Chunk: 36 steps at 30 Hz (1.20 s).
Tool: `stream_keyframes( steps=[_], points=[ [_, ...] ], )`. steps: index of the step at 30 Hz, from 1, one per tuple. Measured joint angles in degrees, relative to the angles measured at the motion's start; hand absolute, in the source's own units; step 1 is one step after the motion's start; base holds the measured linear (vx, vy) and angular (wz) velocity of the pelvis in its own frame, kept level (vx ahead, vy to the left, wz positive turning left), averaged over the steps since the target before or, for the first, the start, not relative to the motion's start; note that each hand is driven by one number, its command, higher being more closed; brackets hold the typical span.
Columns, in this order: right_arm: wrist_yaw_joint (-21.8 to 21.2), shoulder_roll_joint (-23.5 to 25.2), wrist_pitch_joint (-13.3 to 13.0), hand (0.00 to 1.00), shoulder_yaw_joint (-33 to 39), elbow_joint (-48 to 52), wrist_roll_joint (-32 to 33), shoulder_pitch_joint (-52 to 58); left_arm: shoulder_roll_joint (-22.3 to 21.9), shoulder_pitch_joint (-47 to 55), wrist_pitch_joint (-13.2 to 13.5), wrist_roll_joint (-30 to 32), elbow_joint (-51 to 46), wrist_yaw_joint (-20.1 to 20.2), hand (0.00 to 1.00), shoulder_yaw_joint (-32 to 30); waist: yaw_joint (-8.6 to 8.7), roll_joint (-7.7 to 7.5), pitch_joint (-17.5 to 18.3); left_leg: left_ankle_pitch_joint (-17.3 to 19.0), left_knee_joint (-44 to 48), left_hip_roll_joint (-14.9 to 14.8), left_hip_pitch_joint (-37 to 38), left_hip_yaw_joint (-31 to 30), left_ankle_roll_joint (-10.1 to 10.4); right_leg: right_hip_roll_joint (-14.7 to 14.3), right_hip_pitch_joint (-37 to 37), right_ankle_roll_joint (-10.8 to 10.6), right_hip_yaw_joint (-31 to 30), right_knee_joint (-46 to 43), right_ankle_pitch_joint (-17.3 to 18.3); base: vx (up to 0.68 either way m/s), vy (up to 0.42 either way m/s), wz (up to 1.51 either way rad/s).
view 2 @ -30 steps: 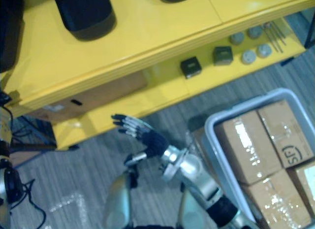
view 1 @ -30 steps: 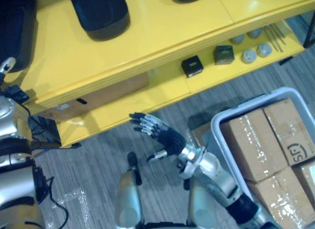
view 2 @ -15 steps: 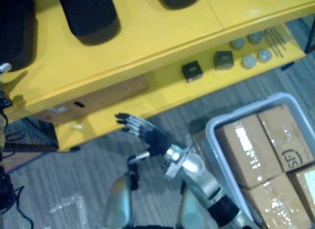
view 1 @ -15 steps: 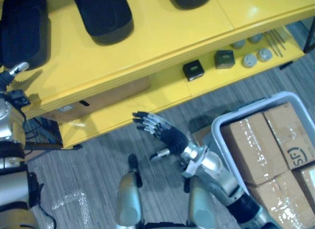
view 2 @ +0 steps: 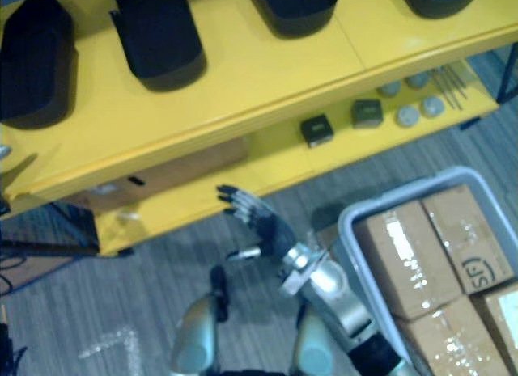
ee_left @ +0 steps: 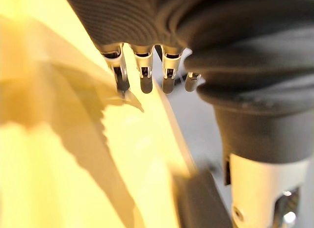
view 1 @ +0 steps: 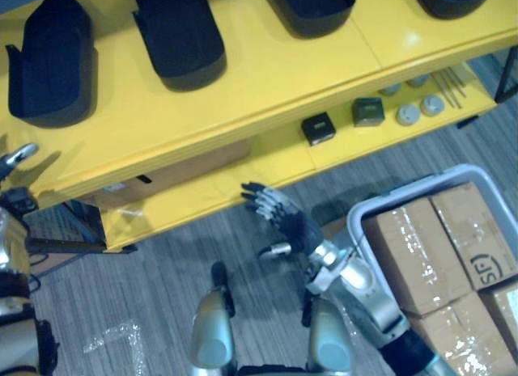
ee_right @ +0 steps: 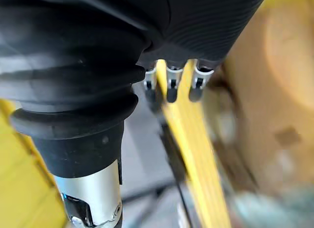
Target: Walk over and take plastic housings, then place them on the shelf
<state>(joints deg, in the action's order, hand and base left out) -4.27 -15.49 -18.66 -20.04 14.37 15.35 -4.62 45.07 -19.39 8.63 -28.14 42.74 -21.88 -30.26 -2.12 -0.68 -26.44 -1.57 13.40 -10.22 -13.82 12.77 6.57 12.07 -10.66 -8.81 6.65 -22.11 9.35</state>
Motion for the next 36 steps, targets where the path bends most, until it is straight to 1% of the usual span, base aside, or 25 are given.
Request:
stream_keyframes(
  steps=[1,2,3,5,6,8,9,11,13,16,17,19,21,22,23,24,27,29,30,31,32,33,34,35,36],
  points=[
    [1.57,0.34,-0.89,0.0,1.53,0.88,-1.36,0.41,-1.77,1.53,0.89,-0.01,-0.79,-2.32,0.0,-2.09,0.02,0.11,0.58,0.0,-0.19,0.0,0.08,0.01,0.0,-0.05,0.35,-0.06,0.18,0.74,-0.28,0.07,0.001,0.01],
    [4.63,0.75,-2.8,0.0,4.42,2.43,-3.57,1.38,-6.09,4.87,3.67,0.09,-3.49,-7.4,0.0,-5.11,0.07,0.21,2.51,-0.07,-1.11,0.07,0.2,0.0,0.02,-0.22,1.09,-0.12,0.69,2.52,-1.14,0.08,0.007,0.05],
    [6.44,1.07,-3.96,0.0,6.76,3.62,-4.73,2.12,-9.72,7.54,5.64,0.36,-6.01,-10.51,0.0,-7.04,0.03,0.2,4.11,-0.07,-1.54,0.17,0.49,0.0,0.01,-0.29,2.06,-0.33,0.96,4.05,-1.66,0.1,0.012,0.08],
    [10.91,1.63,-6.92,0.0,11.8,5.85,-8.13,2.75,-18.06,14.05,10.27,5.08,-13.6,-18.33,0.0,-9.42,-0.12,-0.12,7.03,-0.02,-2.99,0.64,2.76,-0.04,0.01,-0.28,5.45,-0.54,1.58,7.64,-2.63,0.12,0.019,0.06],
    [12.03,1.61,-7.78,0.0,13.11,6.48,-9.0,2.89,-20.55,16.14,11.37,6.83,-16.8,-20.1,0.0,-9.89,-0.12,-0.15,8.07,-0.01,-3.34,0.76,3.02,-0.17,0.02,-0.28,6.26,-0.66,2.03,8.73,-2.98,0.13,0.021,0.15],
    [14.29,1.6,-9.94,0.0,18.02,8.61,-9.52,3.21,-28.97,22.74,14.25,12.41,-28.32,-24.34,0.0,-9.94,-0.28,-0.12,10.87,0.27,-4.06,1.15,4.19,-1.17,0.17,-0.31,9.48,-0.84,3.92,11.94,-3.77,0.07,0.012,0.24],
    [14.51,1.59,-10.29,0.0,18.86,8.92,-9.53,3.2,-30.86,24.13,14.76,13.71,-30.48,-24.9,0.0,-9.92,-0.32,-0.1,11.64,0.3,-4.2,1.23,4.42,-1.28,0.17,-0.34,10.04,-0.83,4.28,12.55,-3.91,0.04,0.011,0.14],
    [15.43,1.4,-11.26,0.0,20.41,9.3,-9.53,2.24,-37.0,28.53,14.86,17.77,-35.9,-26.22,0.0,-9.16,-0.68,0.0,14.17,0.3,-5.29,1.45,6.14,-1.27,0.2,-0.43,12.42,-0.95,4.61,14.78,-4.61,0.05,0.009,0.04],
    [15.94,0.92,-12.03,0.0,21.02,9.25,-9.49,0.11,-41.16,30.6,14.57,20.04,-36.94,-26.4,0.0,-7.11,-0.77,0.48,16.09,0.29,-5.54,1.6,6.92,-1.68,0.24,-0.53,14.41,-0.94,5.8,16.35,-5.08,0.02,0.004,0.15],
    [15.77,0.1,-12.06,0.0,20.9,8.83,-9.37,-4.4,-43.85,31.99,13.38,20.56,-36.97,-24.27,0.0,-3.82,-0.84,0.41,17.46,-0.13,-6.35,1.6,7.9,-3.02,0.74,-0.95,16.27,-0.82,7.18,17.1,-5.25,0.0,-0.01,0.19],
    [15.21,-0.13,-11.78,0.0,20.82,8.09,-8.77,-6.53,-43.98,32.78,12.28,21.14,-36.86,-23.37,0.0,-2.21,-0.95,-0.05,18.14,-0.63,-7.1,1.55,8.35,-3.38,0.83,-1.21,16.87,-0.64,7.59,17.6,-5.4,-0.02,-0.022,0.09],
    [12.71,-0.58,-9.81,0.0,20.33,6.23,-4.19,-10.01,-43.86,33.53,11.06,23.8,-34.96,-21.5,0.0,-0.15,-1.66,-0.72,18.87,-1.19,-8.12,1.52,8.97,-3.51,1.0,-1.38,17.27,-0.51,7.77,17.79,-5.49,-0.01,-0.021,0.09],
    [10.58,-0.65,-5.52,0.0,18.83,1.72,0.29,-13.94,-43.88,33.74,9.81,25.02,-30.36,-19.01,0.0,3.11,-1.96,-1.56,19.32,-2.73,-10.38,2.13,10.04,-4.56,0.82,-1.23,18.32,-0.49,9.38,17.95,-5.5,-0.02,-0.01,0.26],
    [10.02,-0.64,-4.38,0.0,18.07,0.12,1.84,-15.02,-43.87,33.91,9.3,26.06,-29.53,-18.81,0.0,3.87,-2.13,-1.77,19.45,-3.11,-11.16,2.23,10.23,-4.76,0.96,-1.23,18.35,-0.49,9.7,17.98,-5.5,-0.04,-0.01,0.29],
    [8.79,-0.57,-2.18,0.0,16.57,-3.58,4.35,-17.21,-43.87,34.01,8.45,27.16,-27.85,-18.1,0.0,5.15,-2.45,-2.03,19.45,-4.22,-12.63,2.48,10.61,-5.65,0.9,-1.25,18.64,-0.45,10.58,18.0,-5.48,-0.04,-0.017,0.31],
    [7.85,-0.45,0.15,0.0,15.15,-7.89,6.02,-19.57,-43.94,34.0,8.01,26.85,-26.05,-16.74,0.0,6.15,-3.22,-2.11,19.49,-5.41,-14.47,2.76,11.03,-6.22,0.94,-1.25,18.73,-0.41,11.42,17.95,-5.45,-0.04,-0.018,0.34],
    [6.73,-0.31,3.92,0.0,12.53,-16.54,7.01,-24.26,-44.41,34.39,7.43,27.21,-23.85,-14.25,0.0,6.82,-5.1,-2.06,19.43,-7.73,-17.63,3.16,11.36,-7.89,0.72,-1.31,18.88,-0.39,13.41,17.82,-5.44,-0.05,-0.02,0.38],
    [6.33,0.08,7.18,0.0,10.65,-26.31,7.67,-29.94,-44.03,35.31,6.86,28.13,-21.22,-11.95,0.0,8.84,-7.58,-2.02,18.33,-8.38,-18.0,3.65,11.77,-10.16,0.6,-1.26,20.7,-0.39,15.37,17.93,-5.39,-0.02,-0.02,0.41],
    [6.42,0.15,7.98,0.0,10.64,-28.85,7.61,-31.58,-43.7,35.5,6.58,28.53,-20.44,-11.22,0.0,9.5,-8.26,-2.01,18.04,-8.46,-18.0,3.84,11.74,-10.87,0.61,-1.25,21.13,-0.49,15.99,17.92,-5.27,-0.05,-0.033,0.52],
    [6.78,0.23,9.15,0.0,10.63,-36.75,7.59,-37.05,-43.19,35.83,5.92,29.46,-18.9,-9.95,0.0,11.87,-10.08,-1.83,16.77,-8.6,-18.01,3.96,11.69,-12.38,0.52,-1.4,21.98,-0.51,17.48,17.77,-4.89,-0.08,-0.032,0.44],
    [6.84,0.29,9.32,0.0,10.63,-40.01,7.6,-39.43,-43.32,36.02,5.78,29.86,-18.64,-9.62,0.0,12.49,-10.71,-1.76,16.19,-8.77,-18.01,3.93,11.6,-12.81,0.58,-1.47,22.21,-0.42,18.18,17.61,-4.7,-0.12,-0.048,0.56],
    [6.93,0.32,9.76,0.0,10.66,-45.7,7.61,-43.78,-43.3,36.39,5.73,30.94,-18.5,-8.89,0.0,13.83,-11.88,-1.6,15.0,-9.05,-18.02,3.92,11.15,-14.11,0.77,-1.68,22.58,0.1,19.69,17.59,-3.91,-0.11,-0.034,0.42],
    [7.0,0.33,9.84,0.0,10.67,-47.72,7.66,-45.15,-43.27,36.56,5.73,30.89,-18.45,-8.73,0.0,14.16,-12.31,-1.65,14.73,-9.13,-18.03,3.91,10.75,-14.5,0.75,-1.67,22.55,0.04,20.19,17.44,-3.66,-0.1,-0.026,0.63],
    [7.31,0.34,9.82,0.0,10.83,-53.35,8.6,-48.99,-43.16,36.84,5.74,30.79,-17.64,-7.94,0.0,14.3,-13.92,-1.73,13.87,-9.14,-18.02,3.9,9.76,-16.1,0.77,-1.85,22.51,0.06,21.75,17.18,-3.21,-0.06,-0.02,0.49],
    [7.43,0.33,9.79,0.0,10.89,-55.06,8.59,-50.16,-43.1,36.82,5.74,30.79,-17.09,-7.74,0.0,14.31,-14.53,-1.68,13.4,-9.17,-18.02,3.98,9.56,-16.76,0.81,-1.93,22.55,0.07,22.18,16.92,-2.98,-0.04,-0.036,0.49]
  ],
)
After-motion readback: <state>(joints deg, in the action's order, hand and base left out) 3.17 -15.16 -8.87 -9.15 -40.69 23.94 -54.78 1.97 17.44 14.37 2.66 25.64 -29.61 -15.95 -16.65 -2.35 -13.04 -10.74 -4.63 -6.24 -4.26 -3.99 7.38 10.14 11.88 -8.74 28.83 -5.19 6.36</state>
